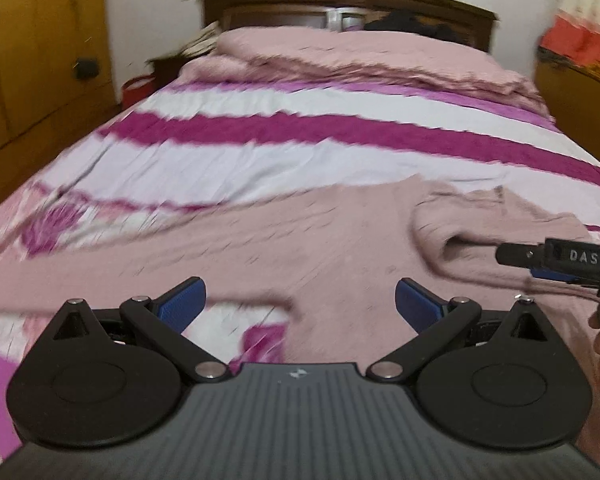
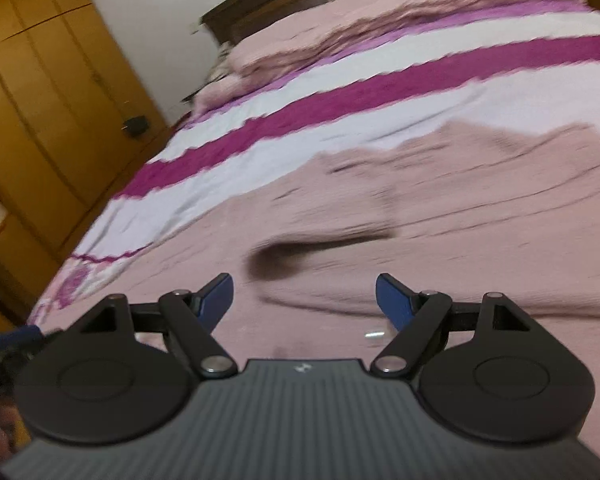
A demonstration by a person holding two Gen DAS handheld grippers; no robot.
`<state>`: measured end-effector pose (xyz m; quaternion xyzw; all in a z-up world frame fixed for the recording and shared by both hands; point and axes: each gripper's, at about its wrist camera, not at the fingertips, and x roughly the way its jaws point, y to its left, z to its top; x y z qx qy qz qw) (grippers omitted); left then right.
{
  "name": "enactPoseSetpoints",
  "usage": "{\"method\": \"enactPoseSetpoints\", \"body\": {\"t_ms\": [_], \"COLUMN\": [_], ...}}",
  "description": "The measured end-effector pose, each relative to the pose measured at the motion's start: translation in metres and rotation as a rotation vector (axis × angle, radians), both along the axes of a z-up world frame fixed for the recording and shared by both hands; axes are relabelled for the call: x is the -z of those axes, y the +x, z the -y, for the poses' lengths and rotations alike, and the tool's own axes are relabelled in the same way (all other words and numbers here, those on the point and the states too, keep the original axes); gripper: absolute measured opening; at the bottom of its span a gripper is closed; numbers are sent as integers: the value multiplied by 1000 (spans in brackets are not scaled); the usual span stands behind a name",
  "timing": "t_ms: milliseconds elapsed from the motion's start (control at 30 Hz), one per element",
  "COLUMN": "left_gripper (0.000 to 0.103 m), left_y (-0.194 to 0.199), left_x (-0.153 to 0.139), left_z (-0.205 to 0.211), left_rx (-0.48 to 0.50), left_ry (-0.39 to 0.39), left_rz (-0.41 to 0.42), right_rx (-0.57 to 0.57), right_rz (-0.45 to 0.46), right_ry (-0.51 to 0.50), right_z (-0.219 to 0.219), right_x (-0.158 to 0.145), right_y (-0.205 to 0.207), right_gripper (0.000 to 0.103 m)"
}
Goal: Fold small clothes
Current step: 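Lift the sleeve with the right gripper and fold the cardigan side inward, then grasp the other sleeve cuff with the left gripper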
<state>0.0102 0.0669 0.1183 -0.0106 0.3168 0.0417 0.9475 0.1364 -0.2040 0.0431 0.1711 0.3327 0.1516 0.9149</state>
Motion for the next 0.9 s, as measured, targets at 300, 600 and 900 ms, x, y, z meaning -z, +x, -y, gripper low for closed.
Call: {"method": "enactPoseSetpoints", "body": {"t_ms": [300,600,900], "left_gripper": [103,90,86], "left_y": [48,109,152], "left_x": [-2,40,80], "left_z": [77,131,155], "left_rx": [201,317,401], "left_ry": [97,195,339], "left_rz": [58,0,-36], "right_rx": [204,290,294], "right_rz": [84,91,108], "right_ry": [-120,-120,-98], "right_z": [55,72,79], "right_x": [-1,29,49], "right_y": [-4,1,0], "right_gripper": [80,80,79]}}
